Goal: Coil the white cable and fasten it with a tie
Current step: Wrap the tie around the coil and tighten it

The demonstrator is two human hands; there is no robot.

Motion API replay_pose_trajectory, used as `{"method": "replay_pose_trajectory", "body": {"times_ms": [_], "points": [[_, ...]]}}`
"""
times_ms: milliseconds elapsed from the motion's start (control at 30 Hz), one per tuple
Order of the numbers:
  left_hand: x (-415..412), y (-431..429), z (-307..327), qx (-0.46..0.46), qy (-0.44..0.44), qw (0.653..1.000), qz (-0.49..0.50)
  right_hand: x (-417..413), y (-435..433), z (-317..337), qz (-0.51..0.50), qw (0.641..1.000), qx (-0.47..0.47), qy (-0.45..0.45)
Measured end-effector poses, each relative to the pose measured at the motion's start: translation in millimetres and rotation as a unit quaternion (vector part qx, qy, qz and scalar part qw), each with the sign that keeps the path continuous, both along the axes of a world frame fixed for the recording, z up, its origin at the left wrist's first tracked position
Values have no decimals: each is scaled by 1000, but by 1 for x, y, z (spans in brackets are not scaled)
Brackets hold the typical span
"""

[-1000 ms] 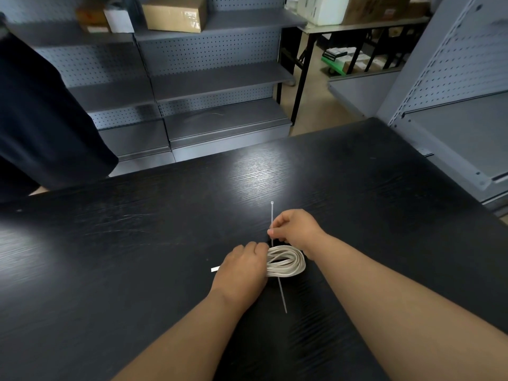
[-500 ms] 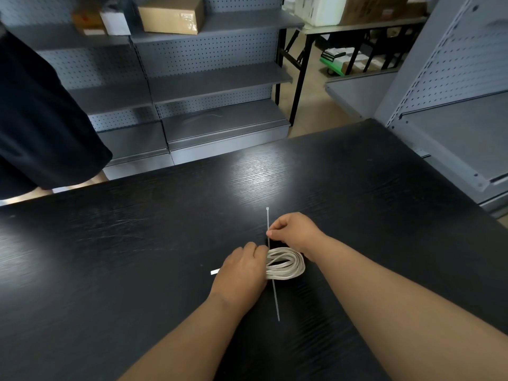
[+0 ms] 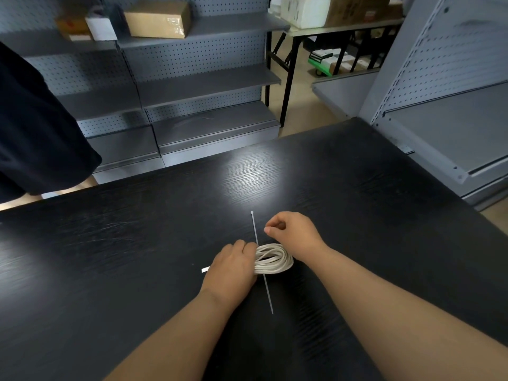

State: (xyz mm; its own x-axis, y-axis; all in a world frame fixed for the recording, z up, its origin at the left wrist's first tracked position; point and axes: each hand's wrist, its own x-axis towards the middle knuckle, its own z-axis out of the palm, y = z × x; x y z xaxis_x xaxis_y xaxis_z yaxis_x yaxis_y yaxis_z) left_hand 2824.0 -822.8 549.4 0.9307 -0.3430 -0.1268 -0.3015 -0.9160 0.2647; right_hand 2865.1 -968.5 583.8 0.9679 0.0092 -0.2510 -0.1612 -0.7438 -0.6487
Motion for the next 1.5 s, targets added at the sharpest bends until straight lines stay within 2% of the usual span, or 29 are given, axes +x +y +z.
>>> {"method": "replay_pose_trajectory", "body": {"times_ms": [200, 333, 500, 700, 833, 1100, 1367, 1500], "points": [[-2, -1, 1, 3, -7, 1000, 7, -22, -4, 6, -31, 998, 17, -52], [-2, -1, 1, 6, -10, 1000, 7, -39, -7, 12, -8, 996, 10, -94], [-3, -2, 0, 18, -20, 1000, 11, -60, -14, 3, 106, 978, -28, -175], [-6, -6, 0, 16, -17, 999, 40, -80, -25, -7, 262, 925, -90, -261], [-9, -8, 0, 17, -20, 998, 58, -89, -29, -17, 346, 895, -132, -250], [-9, -9, 4, 28, -14, 998, 51, -96, -21, -20, 369, 897, -206, -127], [-8, -9, 2, 23, -18, 998, 57, -95, -14, -21, 347, 906, -215, -115], [-6, -8, 0, 18, -22, 998, 54, -98, -13, -20, 374, 882, -246, -150]]}}
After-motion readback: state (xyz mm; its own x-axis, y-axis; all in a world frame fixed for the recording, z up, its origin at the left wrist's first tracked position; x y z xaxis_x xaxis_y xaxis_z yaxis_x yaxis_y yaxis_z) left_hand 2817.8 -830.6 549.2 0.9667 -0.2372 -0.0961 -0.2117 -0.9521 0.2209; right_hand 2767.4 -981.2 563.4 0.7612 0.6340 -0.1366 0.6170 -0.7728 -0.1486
